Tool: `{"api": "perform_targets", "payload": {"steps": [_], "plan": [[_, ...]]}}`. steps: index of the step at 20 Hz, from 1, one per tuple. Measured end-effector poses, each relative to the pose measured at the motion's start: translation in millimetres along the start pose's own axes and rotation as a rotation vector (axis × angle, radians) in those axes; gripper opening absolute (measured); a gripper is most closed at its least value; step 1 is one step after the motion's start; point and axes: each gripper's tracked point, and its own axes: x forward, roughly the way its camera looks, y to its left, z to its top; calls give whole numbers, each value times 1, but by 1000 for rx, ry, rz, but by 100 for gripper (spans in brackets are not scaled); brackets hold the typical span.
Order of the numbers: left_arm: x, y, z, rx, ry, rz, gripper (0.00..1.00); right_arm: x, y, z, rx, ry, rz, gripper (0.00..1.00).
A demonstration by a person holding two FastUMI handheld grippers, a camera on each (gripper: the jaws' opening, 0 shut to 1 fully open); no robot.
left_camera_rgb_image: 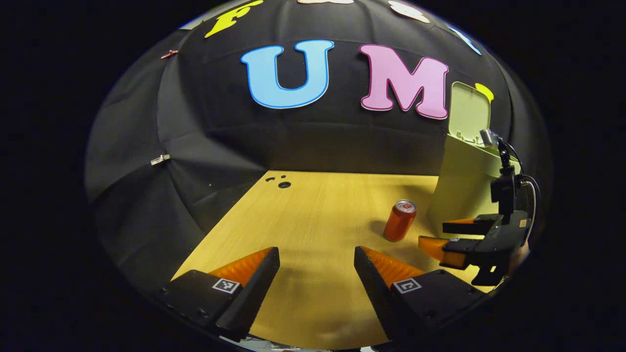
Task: Press the lid of the desktop garbage bin to open it, pick up the crumpled paper on the desktop and throw it into the bin, then pick up the pop can on the desktop and drop it into the bin, and finally close the garbage bin lid.
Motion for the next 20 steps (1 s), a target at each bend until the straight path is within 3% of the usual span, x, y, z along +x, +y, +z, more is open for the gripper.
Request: {"api": "perform_targets", "payload": {"steps": [10, 20], "plan": [[-2, 26, -11, -2, 41, 68, 98, 67, 2, 9, -13, -11, -29, 99], [-1, 34, -18, -35, 73, 107, 98, 105, -7, 28, -35, -44, -76, 100]]}}
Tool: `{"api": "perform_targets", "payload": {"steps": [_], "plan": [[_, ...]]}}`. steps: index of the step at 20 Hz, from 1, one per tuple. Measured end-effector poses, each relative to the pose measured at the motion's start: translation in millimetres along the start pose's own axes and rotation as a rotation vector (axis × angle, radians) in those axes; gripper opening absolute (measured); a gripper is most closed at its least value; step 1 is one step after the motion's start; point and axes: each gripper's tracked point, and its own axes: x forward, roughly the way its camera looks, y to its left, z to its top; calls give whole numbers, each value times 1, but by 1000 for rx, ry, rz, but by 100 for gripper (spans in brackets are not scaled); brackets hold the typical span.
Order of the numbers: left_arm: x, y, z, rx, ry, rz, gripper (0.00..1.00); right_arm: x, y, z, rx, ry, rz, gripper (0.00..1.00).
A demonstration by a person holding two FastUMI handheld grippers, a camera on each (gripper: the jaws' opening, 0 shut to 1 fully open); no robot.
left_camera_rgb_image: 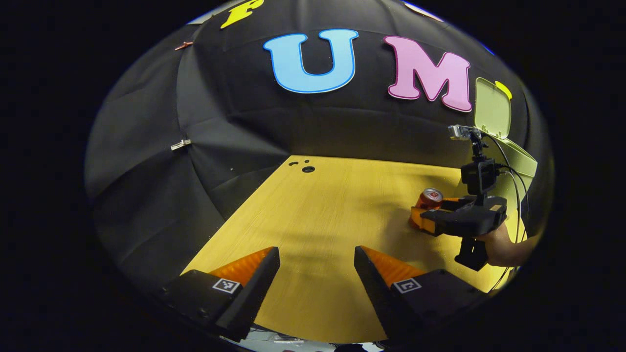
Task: Press the lid of the desktop garbage bin to open it, pick up the crumpled paper on the desktop and throw it into the bin, then pick up the pop can on the desktop and drop it into the bin, and finally close the garbage bin lid.
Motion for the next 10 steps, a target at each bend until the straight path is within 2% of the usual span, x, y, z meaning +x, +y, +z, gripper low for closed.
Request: {"api": "perform_targets", "payload": {"steps": [4, 5, 6, 8, 10], "plan": [[1, -3, 4, 6, -10, -5, 98, 6, 0, 3, -7, -2, -4, 100], [0, -4, 4, 7, -9, -6, 93, 7, 2, 2, -14, -1, 0, 100], [0, -5, 4, 6, -8, -8, 100, 5, 4, 4, -16, -5, 8, 96], [-3, -7, 4, 6, -9, -11, 98, 3, 9, 3, -23, 3, 23, 83], [-4, -6, 5, 8, -15, -12, 98, -3, 11, 9, -37, -8, 31, 83]]}}
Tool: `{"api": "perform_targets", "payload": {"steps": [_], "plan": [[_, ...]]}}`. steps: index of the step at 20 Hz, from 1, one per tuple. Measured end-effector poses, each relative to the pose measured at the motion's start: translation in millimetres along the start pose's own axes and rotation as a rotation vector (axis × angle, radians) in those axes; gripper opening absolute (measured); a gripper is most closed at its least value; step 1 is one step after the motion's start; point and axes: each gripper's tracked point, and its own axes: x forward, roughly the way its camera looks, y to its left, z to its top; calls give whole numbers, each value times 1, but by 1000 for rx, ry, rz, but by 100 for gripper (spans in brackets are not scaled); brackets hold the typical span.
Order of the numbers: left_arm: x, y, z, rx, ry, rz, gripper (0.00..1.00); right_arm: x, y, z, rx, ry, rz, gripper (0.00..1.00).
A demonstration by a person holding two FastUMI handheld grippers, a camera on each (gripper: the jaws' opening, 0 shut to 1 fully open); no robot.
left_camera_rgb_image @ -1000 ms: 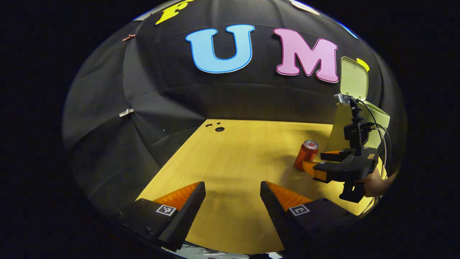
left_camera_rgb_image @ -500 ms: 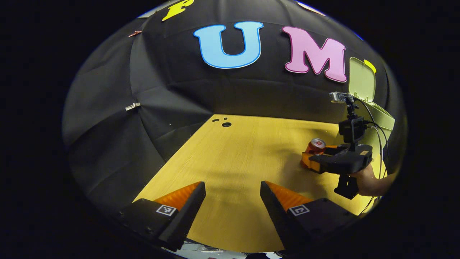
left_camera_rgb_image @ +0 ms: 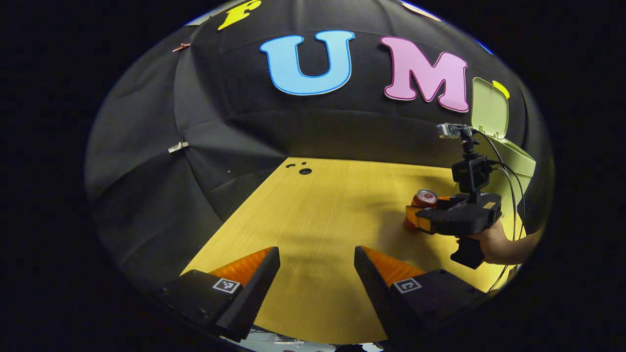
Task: Press the lid of the desktop garbage bin to open it, pick up the crumpled paper on the desktop and throw it into the bin, then pick up the pop can on the desktop and drop it into the bin, and finally close the garbage bin lid.
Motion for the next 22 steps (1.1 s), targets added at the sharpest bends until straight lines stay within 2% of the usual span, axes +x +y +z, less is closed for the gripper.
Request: {"api": "perform_targets", "payload": {"steps": [7, 14, 19, 22], "plan": [[-8, -3, 4, 7, -36, -37, 98, -55, 6, 53, -13, -81, 42, 84], [-15, -8, -2, 1, -64, -106, 98, -135, -1, 136, -26, -210, 40, 83], [-14, -8, 5, 13, -99, -166, 98, -188, -25, 210, -38, -333, -35, 83], [-7, -2, 11, 53, -127, -190, 98, -216, -46, 234, -6, -374, -92, 83]]}}
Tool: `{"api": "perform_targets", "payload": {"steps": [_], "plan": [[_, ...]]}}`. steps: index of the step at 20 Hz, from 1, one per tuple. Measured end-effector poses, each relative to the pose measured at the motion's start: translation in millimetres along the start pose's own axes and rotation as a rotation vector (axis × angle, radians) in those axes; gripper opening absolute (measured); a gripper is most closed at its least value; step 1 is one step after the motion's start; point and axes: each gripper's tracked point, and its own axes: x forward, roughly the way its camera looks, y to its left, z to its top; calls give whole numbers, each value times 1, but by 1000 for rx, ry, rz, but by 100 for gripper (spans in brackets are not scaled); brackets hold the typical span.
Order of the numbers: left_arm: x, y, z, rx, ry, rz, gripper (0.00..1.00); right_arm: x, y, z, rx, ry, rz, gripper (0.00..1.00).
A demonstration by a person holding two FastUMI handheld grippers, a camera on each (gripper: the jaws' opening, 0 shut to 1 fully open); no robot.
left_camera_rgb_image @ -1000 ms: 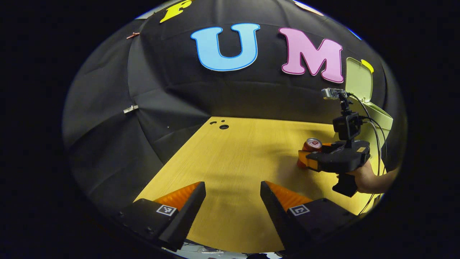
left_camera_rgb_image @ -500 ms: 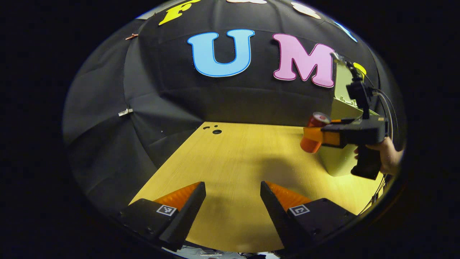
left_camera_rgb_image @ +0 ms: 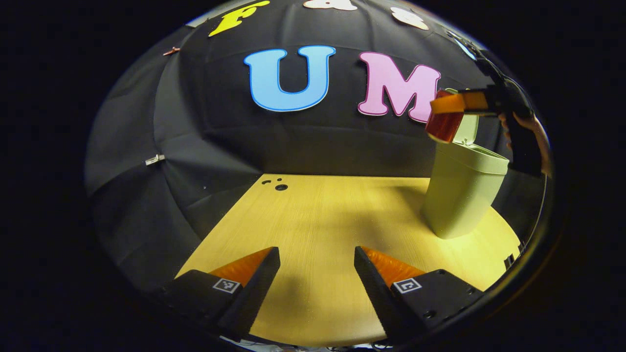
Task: Press the lid of the desktop garbage bin to open it, pick up the crumpled paper on the desktop and throw it into the bin, then pick up the pop can on the desktop and drop it into the bin, and finally close the garbage bin lid.
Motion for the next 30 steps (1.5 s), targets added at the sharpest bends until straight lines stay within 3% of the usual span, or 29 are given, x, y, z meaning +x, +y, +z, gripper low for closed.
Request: {"api": "perform_targets", "payload": {"steps": [8, 12, 24, 30], "plan": [[11, 20, 3, 86, -35, -37, 98, -42, -77, 23, 7, -43, -195, 83], [7, 15, -5, 38, -9, -39, 98, -50, -116, 23, 24, -47, -258, 83], [6, -21, -9, -168, 74, 36, 98, -24, -182, -34, 66, 46, -272, 83], [-6, -21, -22, -182, 114, 91, 98, -6, -202, -35, 70, 39, -291, 92]]}}
